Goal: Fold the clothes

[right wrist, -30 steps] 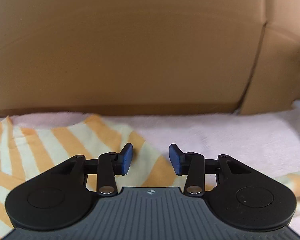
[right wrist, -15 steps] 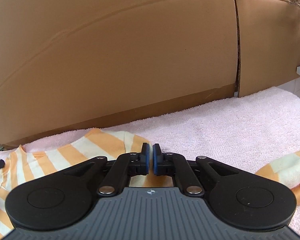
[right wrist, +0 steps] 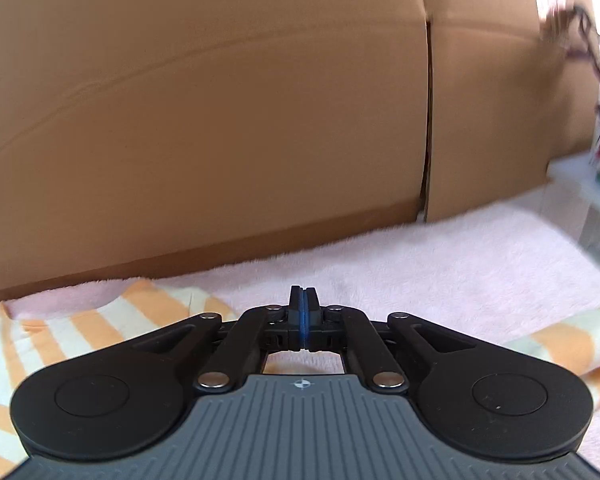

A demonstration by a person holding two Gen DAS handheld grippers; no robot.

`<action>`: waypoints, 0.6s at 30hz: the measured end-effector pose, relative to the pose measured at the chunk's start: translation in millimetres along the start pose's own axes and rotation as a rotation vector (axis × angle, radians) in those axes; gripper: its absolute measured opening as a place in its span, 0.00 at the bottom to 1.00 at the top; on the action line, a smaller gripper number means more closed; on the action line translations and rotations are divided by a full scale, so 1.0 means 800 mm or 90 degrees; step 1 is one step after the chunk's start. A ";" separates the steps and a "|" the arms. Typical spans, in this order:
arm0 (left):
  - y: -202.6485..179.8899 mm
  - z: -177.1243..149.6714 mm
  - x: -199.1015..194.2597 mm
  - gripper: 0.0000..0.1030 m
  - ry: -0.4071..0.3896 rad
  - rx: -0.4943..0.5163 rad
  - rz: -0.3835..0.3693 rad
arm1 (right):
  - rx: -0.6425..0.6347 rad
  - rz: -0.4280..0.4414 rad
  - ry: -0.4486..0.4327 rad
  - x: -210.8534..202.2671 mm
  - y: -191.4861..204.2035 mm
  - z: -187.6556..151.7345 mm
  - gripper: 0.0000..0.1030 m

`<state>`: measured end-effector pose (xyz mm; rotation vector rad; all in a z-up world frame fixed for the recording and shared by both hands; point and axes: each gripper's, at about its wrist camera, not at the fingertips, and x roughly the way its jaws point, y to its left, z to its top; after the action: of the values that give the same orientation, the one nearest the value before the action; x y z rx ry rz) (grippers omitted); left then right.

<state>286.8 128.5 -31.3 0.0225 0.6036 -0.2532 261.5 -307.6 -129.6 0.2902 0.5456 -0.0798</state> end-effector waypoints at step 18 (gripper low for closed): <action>-0.095 0.000 -0.054 0.83 0.030 0.102 0.208 | -0.162 0.150 0.007 -0.020 0.057 -0.021 0.24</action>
<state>234.0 64.5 -2.8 0.2805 0.6156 0.0159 246.7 -258.8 -123.3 0.1056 0.5235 0.2186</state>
